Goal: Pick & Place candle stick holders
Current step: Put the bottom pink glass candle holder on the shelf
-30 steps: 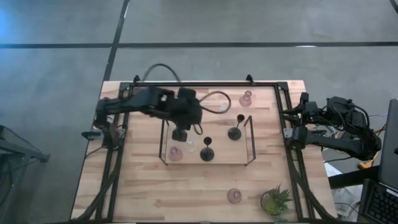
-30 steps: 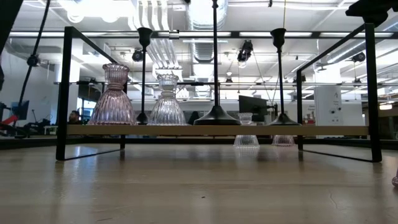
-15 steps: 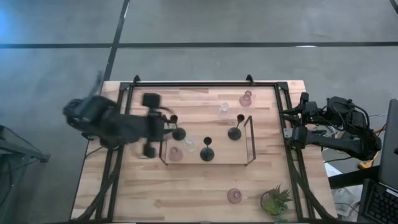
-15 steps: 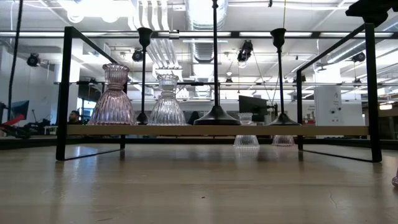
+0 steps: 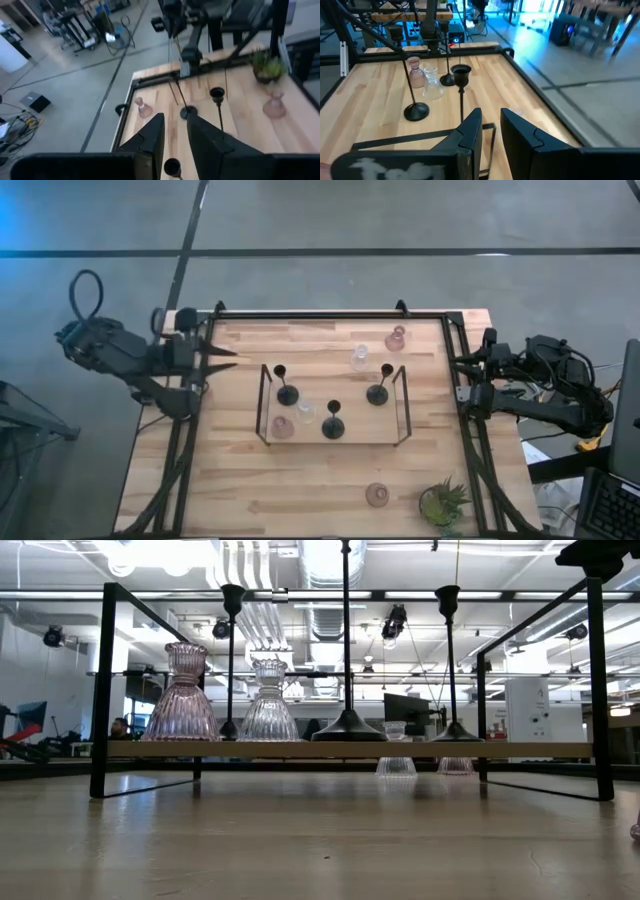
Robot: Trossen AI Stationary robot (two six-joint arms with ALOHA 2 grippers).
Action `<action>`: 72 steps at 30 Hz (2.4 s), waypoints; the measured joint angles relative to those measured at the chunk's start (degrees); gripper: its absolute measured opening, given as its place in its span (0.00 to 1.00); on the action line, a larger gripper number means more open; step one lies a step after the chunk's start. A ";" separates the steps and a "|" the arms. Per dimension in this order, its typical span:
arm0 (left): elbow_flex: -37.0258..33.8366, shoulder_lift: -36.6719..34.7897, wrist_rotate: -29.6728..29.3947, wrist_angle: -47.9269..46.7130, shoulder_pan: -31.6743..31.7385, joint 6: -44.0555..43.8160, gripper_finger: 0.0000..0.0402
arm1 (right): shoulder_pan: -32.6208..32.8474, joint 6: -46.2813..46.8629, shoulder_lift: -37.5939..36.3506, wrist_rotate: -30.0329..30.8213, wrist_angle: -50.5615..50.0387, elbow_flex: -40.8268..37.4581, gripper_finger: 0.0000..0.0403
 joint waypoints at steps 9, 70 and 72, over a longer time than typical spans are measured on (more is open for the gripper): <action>-23.91 -16.97 0.38 13.14 0.00 -2.93 0.22 | -0.01 -3.32 -0.02 0.22 0.58 0.00 0.16; -61.31 -59.21 7.39 17.37 0.22 -5.78 0.22 | 68.32 8.56 43.72 49.92 19.35 19.85 0.16; -61.24 -59.19 7.96 17.92 0.20 -5.74 0.22 | 71.01 11.76 45.21 53.81 18.97 19.87 0.16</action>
